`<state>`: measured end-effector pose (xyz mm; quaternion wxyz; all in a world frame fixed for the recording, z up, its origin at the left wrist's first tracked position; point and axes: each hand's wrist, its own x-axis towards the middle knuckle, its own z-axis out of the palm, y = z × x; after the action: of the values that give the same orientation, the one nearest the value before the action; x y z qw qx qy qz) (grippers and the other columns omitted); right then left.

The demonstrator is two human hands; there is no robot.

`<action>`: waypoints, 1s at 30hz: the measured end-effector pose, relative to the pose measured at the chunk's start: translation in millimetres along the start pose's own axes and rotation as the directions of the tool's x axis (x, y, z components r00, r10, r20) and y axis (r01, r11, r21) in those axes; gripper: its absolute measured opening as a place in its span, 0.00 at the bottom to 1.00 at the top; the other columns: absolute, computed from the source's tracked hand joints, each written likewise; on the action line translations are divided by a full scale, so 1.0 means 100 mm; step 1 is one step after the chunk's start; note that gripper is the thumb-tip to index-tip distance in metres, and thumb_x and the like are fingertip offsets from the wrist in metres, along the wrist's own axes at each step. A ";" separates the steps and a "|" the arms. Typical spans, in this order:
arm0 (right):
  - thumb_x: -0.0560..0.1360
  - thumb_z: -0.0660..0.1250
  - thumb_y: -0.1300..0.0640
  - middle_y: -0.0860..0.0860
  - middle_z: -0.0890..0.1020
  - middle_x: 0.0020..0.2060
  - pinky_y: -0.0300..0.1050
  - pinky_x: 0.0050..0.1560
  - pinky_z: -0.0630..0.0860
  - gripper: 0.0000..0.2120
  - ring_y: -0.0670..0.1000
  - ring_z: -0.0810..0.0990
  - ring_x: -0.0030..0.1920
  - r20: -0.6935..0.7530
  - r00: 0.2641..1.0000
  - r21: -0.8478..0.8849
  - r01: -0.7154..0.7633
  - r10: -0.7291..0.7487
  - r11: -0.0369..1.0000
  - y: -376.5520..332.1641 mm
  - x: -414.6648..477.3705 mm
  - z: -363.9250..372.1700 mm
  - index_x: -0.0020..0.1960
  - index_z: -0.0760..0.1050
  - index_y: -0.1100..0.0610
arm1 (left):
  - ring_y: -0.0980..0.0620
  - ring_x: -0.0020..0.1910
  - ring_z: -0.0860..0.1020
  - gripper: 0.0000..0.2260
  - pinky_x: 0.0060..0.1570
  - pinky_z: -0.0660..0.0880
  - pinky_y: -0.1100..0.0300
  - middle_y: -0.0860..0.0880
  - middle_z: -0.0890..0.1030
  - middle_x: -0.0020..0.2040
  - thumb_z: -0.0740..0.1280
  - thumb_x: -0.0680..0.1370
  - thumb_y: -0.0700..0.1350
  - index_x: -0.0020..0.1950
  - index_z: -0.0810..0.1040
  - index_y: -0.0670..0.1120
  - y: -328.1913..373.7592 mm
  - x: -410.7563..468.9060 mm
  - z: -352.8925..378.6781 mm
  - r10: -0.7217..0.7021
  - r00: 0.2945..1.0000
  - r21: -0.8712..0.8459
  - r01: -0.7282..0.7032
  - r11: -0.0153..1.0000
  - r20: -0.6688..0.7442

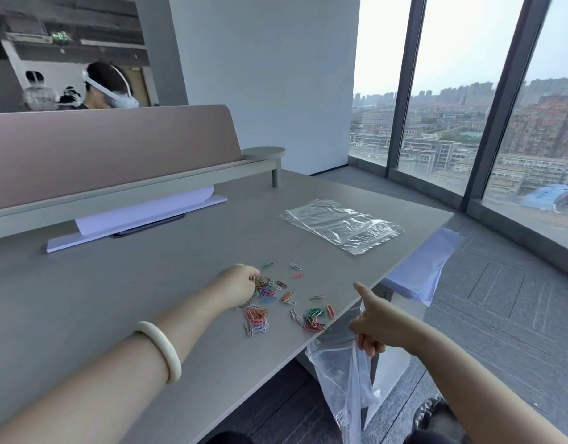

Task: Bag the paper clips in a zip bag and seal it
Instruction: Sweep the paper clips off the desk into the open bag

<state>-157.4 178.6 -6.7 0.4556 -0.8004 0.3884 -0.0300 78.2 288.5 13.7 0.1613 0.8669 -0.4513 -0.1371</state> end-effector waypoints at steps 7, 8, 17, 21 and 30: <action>0.75 0.59 0.67 0.56 0.79 0.27 0.38 0.18 0.67 0.39 0.48 0.74 0.19 0.002 1.000 0.000 0.010 -0.010 1.000 -0.03 -0.04 0.02 0.76 0.38 0.53 | 0.44 0.74 0.59 0.23 0.71 0.59 0.54 0.43 0.59 0.76 0.50 0.77 0.36 0.72 0.63 0.43 0.12 -0.11 0.25 -0.020 0.995 -0.001 0.021 1.000 0.094; 0.75 0.59 0.67 0.56 0.79 0.27 0.38 0.18 0.67 0.39 0.48 0.74 0.19 0.001 1.000 -0.001 0.010 -0.010 1.000 -0.04 -0.05 0.02 0.76 0.38 0.53 | 0.44 0.74 0.59 0.24 0.71 0.60 0.55 0.46 0.59 0.76 0.50 0.76 0.35 0.73 0.63 0.44 0.17 -0.11 0.27 0.012 0.995 -0.034 -0.009 0.999 0.100; 0.76 0.59 0.67 0.55 0.78 0.26 0.37 0.17 0.67 0.40 0.47 0.73 0.18 0.001 1.000 -0.006 -0.018 0.018 1.000 -0.04 -0.09 0.00 0.76 0.37 0.52 | 0.50 0.72 0.64 0.25 0.70 0.61 0.58 0.48 0.65 0.74 0.53 0.76 0.34 0.72 0.65 0.48 0.52 -0.11 0.37 0.232 0.963 -0.118 -0.217 0.969 0.139; 0.76 0.58 0.67 0.55 0.78 0.27 0.37 0.18 0.67 0.39 0.46 0.73 0.18 0.004 1.000 -0.001 -0.015 0.015 1.000 -0.05 -0.12 -0.01 0.76 0.36 0.52 | 0.48 0.70 0.68 0.23 0.66 0.67 0.58 0.45 0.68 0.73 0.54 0.76 0.34 0.70 0.68 0.46 0.55 -0.08 0.43 0.148 0.985 -0.109 -0.138 0.984 0.088; 0.76 0.59 0.66 0.55 0.79 0.27 0.37 0.18 0.67 0.40 0.48 0.74 0.20 0.000 0.999 -0.012 -0.032 0.032 0.999 -0.02 -0.06 0.00 0.76 0.36 0.52 | 0.47 0.64 0.73 0.22 0.62 0.70 0.58 0.46 0.69 0.72 0.53 0.77 0.36 0.69 0.69 0.49 0.79 -0.17 0.53 0.256 0.957 -0.171 -0.232 0.958 0.139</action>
<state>-160.4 183.1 -3.9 0.4510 -0.7969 0.4015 -0.0202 -10.0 251.5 -1.1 0.2064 0.7757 -0.5547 -0.2193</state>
